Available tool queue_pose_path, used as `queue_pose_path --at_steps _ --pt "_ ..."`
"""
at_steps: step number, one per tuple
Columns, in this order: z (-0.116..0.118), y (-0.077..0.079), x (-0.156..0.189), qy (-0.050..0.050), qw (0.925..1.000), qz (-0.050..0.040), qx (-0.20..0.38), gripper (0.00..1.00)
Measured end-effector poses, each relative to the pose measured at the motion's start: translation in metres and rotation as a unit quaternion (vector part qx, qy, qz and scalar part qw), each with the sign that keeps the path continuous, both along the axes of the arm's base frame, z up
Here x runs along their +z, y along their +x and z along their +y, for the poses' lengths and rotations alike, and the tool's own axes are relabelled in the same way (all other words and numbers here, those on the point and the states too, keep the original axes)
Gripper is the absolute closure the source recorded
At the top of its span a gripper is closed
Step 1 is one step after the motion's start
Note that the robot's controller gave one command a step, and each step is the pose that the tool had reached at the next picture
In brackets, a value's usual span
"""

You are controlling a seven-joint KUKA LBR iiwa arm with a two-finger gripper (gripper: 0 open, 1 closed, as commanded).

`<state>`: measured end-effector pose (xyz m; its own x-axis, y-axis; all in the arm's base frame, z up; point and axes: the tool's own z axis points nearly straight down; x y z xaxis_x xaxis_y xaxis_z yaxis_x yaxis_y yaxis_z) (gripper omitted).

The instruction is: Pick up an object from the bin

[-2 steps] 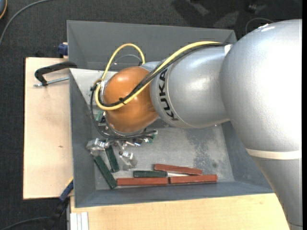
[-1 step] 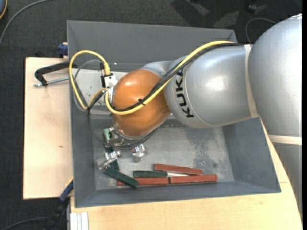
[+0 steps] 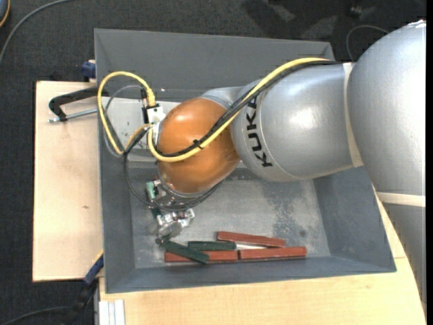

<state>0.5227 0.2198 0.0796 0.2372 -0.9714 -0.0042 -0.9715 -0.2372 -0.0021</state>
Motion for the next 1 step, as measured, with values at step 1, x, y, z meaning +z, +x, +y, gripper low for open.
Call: queue_pose_path --at_steps 1 --pt "-0.0285 0.01 0.1219 0.0 0.9978 -0.0052 0.067 1.0"
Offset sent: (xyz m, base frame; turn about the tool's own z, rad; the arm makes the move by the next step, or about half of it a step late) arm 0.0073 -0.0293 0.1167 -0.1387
